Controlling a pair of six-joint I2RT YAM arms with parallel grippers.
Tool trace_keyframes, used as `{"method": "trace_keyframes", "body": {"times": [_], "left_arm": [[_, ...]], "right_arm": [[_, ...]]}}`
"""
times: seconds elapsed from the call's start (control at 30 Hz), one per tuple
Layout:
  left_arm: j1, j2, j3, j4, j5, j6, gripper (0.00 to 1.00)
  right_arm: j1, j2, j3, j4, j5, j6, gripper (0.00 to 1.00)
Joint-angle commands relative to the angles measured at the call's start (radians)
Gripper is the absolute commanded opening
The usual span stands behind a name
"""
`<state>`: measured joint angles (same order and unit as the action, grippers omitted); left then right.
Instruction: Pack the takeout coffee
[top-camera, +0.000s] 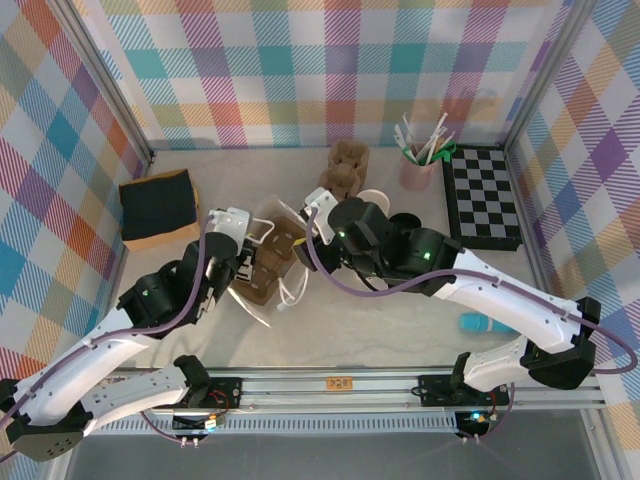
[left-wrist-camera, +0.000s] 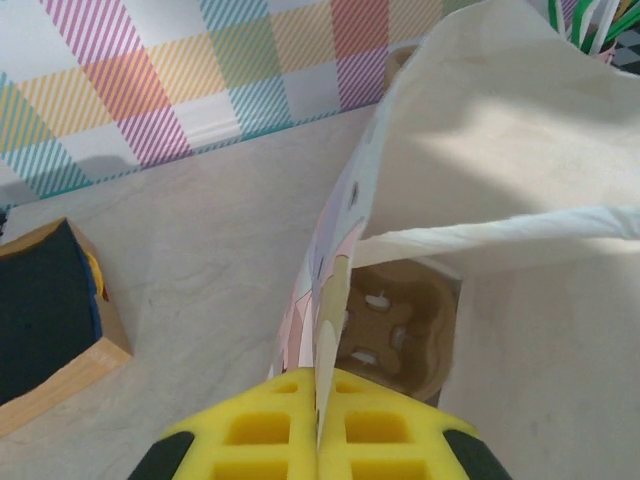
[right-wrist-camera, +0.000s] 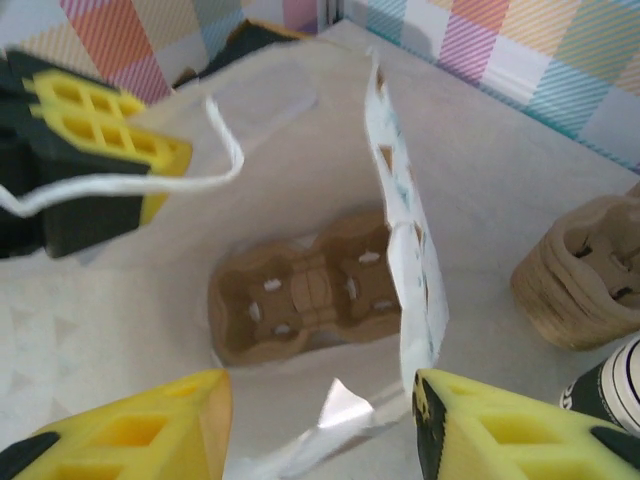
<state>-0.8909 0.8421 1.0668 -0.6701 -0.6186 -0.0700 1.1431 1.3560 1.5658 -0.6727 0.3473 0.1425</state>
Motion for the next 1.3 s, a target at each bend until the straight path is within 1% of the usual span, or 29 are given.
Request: {"method": "trace_keyframes", "body": {"times": [0.0, 0.07, 0.13, 0.2, 0.33, 0.37, 0.43, 0.53, 0.6, 0.67, 0.77, 1.13, 1.2, 1.27], "left_arm": [[-0.022, -0.041, -0.012, -0.029, -0.100, -0.045, 0.00], [-0.038, -0.045, -0.019, -0.031, -0.146, -0.065, 0.00], [-0.064, -0.034, -0.013, -0.043, -0.209, -0.093, 0.00], [-0.100, -0.020, -0.011, -0.048, -0.262, -0.112, 0.00], [-0.179, 0.032, 0.015, -0.083, -0.367, -0.159, 0.00], [-0.196, 0.039, 0.018, -0.085, -0.387, -0.164, 0.00], [-0.217, 0.040, 0.011, -0.072, -0.408, -0.166, 0.00], [-0.228, 0.027, -0.005, -0.050, -0.411, -0.168, 0.00], [-0.230, 0.022, -0.005, -0.052, -0.414, -0.172, 0.00], [-0.231, 0.015, -0.003, -0.059, -0.414, -0.174, 0.00], [-0.232, -0.007, -0.004, -0.056, -0.405, -0.172, 0.00], [-0.232, -0.096, -0.055, -0.006, -0.344, -0.134, 0.00], [-0.232, -0.124, -0.069, 0.014, -0.330, -0.126, 0.00], [-0.232, -0.139, -0.070, 0.014, -0.337, -0.132, 0.00]], "right_arm": [[0.007, 0.033, 0.016, 0.010, -0.034, 0.010, 0.53], [0.008, 0.048, 0.007, 0.037, -0.050, 0.018, 0.54], [0.010, 0.055, -0.020, 0.094, -0.101, 0.022, 0.56], [0.010, 0.069, -0.050, 0.157, -0.159, 0.026, 0.57], [0.011, 0.116, -0.058, 0.215, -0.242, 0.046, 0.56], [0.012, 0.120, -0.068, 0.239, -0.265, 0.050, 0.56], [0.012, 0.138, -0.072, 0.243, -0.253, 0.055, 0.56], [0.012, 0.158, -0.089, 0.239, -0.253, 0.068, 0.55], [0.020, 0.161, -0.113, 0.241, -0.226, 0.086, 0.53], [0.029, 0.148, -0.148, 0.239, -0.141, 0.110, 0.49], [0.032, 0.115, -0.206, 0.248, -0.073, 0.137, 0.47], [0.053, 0.051, -0.246, 0.216, 0.038, 0.146, 0.45], [0.061, 0.042, -0.245, 0.204, 0.056, 0.153, 0.46], [0.081, 0.035, -0.238, 0.178, 0.102, 0.155, 0.47]]}}
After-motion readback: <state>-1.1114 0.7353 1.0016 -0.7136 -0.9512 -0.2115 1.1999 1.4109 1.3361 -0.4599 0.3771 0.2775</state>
